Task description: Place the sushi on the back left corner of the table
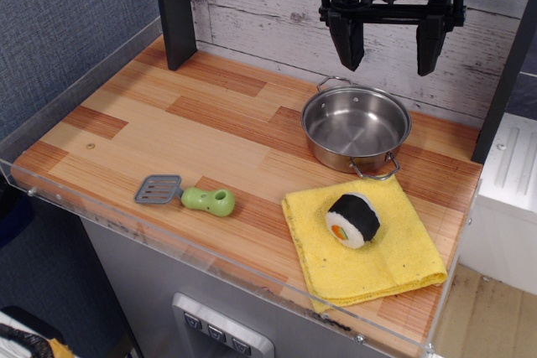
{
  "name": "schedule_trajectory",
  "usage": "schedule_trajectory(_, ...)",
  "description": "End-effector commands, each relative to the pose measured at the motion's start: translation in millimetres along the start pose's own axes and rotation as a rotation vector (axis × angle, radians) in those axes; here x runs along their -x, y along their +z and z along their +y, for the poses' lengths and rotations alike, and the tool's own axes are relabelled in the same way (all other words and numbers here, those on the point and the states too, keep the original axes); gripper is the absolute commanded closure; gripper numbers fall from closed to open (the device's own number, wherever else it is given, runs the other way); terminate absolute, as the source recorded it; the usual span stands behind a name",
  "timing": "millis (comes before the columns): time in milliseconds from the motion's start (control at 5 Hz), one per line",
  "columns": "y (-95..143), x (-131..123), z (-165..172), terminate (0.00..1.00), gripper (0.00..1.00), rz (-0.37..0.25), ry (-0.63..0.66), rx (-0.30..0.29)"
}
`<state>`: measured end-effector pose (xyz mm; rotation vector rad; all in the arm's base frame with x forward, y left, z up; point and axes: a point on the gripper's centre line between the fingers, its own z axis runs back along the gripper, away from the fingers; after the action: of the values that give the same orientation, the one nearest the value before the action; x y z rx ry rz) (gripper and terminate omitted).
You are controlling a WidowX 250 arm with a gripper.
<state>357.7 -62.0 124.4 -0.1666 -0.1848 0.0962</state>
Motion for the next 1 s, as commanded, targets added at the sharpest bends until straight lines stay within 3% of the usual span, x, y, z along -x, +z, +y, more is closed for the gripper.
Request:
schedule_trajectory(0, 0.0, 0.0, 0.0, 0.0, 0.0, 0.0, 0.0, 0.0)
schedule_trajectory(400, 0.3, 40.8, 0.2, 0.0, 0.0, 0.01, -0.076, -0.075)
schedule_trajectory(800, -7.8, 64.2, 0.8, 0.0, 0.0, -0.036, -0.131, -0.081)
